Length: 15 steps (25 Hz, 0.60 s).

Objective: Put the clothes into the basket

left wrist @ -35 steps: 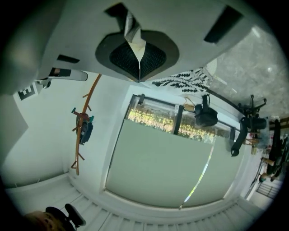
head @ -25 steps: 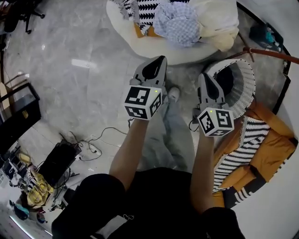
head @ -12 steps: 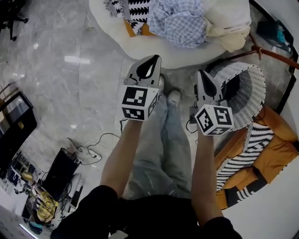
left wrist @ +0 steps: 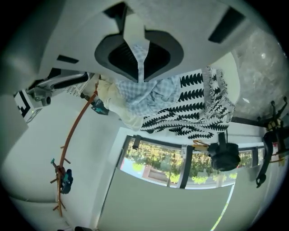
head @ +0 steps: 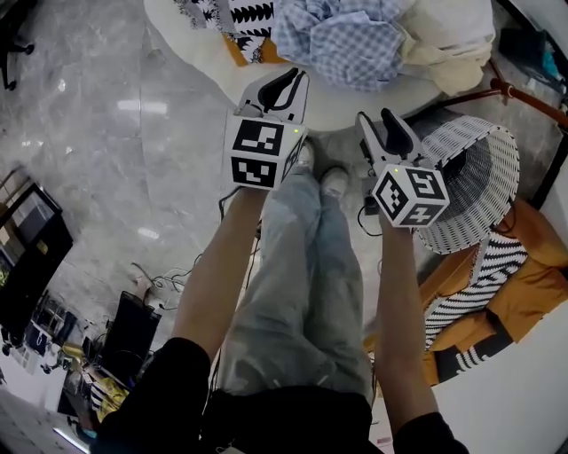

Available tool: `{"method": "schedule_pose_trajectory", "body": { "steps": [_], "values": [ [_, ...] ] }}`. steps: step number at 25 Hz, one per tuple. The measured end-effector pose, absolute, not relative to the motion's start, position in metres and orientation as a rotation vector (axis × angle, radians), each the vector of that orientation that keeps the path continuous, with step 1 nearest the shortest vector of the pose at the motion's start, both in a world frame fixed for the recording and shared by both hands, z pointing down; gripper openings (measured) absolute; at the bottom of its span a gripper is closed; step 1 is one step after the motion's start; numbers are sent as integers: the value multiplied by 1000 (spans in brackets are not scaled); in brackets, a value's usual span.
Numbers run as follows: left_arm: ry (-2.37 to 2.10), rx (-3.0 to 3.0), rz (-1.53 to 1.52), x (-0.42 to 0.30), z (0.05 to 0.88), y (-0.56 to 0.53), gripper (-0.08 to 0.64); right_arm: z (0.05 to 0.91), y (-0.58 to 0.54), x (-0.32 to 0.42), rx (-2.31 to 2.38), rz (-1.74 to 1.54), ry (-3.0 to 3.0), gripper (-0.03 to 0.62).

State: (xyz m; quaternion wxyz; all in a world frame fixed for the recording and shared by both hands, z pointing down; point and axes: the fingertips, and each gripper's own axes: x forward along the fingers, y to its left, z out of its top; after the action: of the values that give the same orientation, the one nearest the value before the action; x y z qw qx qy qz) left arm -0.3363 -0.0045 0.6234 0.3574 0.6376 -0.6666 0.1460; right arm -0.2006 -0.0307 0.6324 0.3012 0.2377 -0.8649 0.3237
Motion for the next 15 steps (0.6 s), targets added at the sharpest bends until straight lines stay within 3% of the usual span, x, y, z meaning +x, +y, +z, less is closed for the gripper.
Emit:
{"method": "schedule_pose_trajectory", "body": {
  "steps": [1,3,9,15],
  "values": [
    [-1702,1658,396,-338,630,-10,21,638,-35,-203,633,855,-2288,198],
    [-1666,1677,441,-345,645,-21,141,651,-43,-208,640,859,-2278,213],
    [-1670,1734,547,-373,680,-57,221,695,-68,-217,681,866,-2224,233],
    [-1626,1751,648,-389,727,-88,252,737,-94,-215,716,760,-2152,264]
  ]
}}
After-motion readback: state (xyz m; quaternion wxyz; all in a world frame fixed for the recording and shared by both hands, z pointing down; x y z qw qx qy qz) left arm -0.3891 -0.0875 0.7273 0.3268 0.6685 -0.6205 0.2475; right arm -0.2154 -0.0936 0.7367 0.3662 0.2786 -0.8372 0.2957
